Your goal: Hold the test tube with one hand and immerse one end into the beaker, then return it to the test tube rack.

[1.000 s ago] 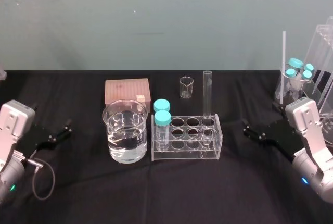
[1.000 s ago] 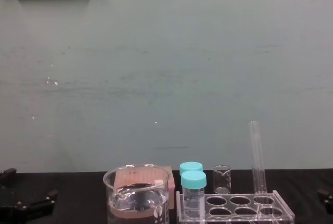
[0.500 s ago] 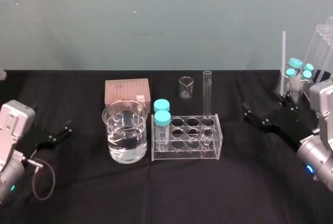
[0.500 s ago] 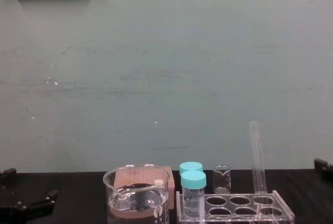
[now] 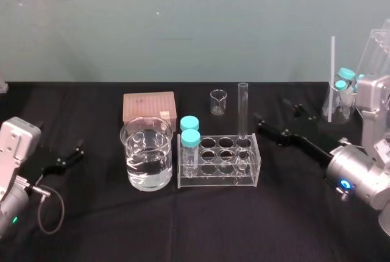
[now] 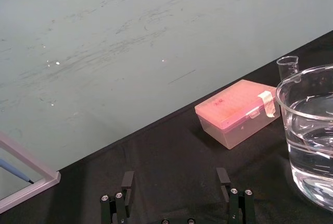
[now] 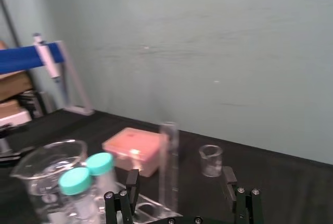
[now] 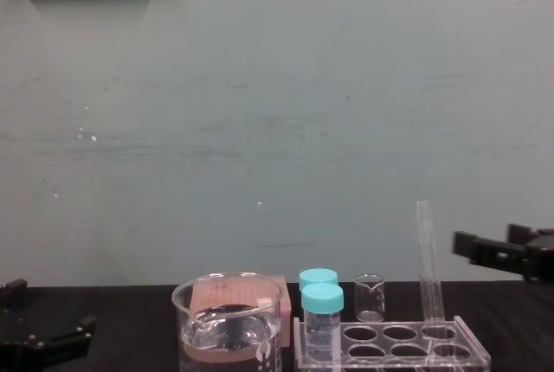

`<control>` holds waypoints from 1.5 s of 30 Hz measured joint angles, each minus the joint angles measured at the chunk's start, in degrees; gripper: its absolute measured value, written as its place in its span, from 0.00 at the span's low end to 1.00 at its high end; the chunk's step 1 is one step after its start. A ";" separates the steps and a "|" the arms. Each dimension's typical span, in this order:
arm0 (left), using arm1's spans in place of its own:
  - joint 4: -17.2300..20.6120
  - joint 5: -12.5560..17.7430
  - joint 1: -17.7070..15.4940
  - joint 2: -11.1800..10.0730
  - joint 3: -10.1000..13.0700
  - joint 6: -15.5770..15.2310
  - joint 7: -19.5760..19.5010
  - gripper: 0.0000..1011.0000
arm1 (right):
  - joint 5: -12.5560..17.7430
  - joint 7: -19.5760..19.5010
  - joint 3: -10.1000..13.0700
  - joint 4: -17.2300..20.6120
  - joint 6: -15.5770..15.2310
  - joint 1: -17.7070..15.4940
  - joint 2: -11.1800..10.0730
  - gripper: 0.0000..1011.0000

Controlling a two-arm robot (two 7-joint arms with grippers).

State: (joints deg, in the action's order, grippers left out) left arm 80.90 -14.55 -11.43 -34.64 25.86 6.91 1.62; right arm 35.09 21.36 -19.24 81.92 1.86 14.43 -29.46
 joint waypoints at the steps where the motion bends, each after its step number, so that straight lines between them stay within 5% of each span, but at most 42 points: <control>1: 0.00 0.00 0.00 0.00 0.00 0.00 0.00 0.99 | -0.05 0.56 -0.21 -0.12 -0.13 0.22 0.11 0.99; 11: 0.00 0.00 0.00 0.00 0.00 0.00 0.00 0.99 | -2.68 3.85 -1.70 -2.51 -0.64 2.91 1.78 0.99; 32: 0.00 0.00 0.00 0.00 0.00 0.00 0.00 0.99 | -7.46 7.16 -3.09 -13.43 -0.72 10.66 7.48 0.99; 45: 0.00 0.00 0.00 0.00 0.00 0.00 0.00 0.99 | -8.64 7.32 -3.40 -14.58 -0.19 11.48 7.92 0.99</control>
State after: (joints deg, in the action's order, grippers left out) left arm 80.90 -14.55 -11.43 -34.64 25.86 6.91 1.62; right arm 26.44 28.68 -22.63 67.35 1.67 25.91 -21.54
